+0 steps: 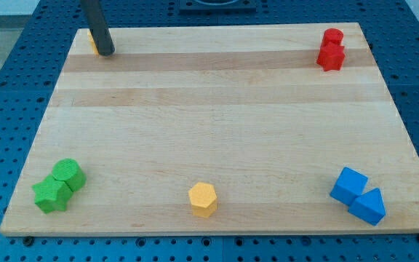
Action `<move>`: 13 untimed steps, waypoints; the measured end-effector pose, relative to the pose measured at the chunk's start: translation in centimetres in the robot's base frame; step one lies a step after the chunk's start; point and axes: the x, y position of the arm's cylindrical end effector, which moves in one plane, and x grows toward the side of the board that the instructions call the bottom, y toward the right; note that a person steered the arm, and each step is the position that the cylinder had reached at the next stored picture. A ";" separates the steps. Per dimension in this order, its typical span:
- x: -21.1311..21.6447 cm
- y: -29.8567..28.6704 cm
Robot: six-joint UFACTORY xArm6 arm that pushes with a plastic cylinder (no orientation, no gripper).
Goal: Push the yellow hexagon up a bit
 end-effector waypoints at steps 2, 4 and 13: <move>1.1 1.0; 7.1 8.7; 35.7 13.1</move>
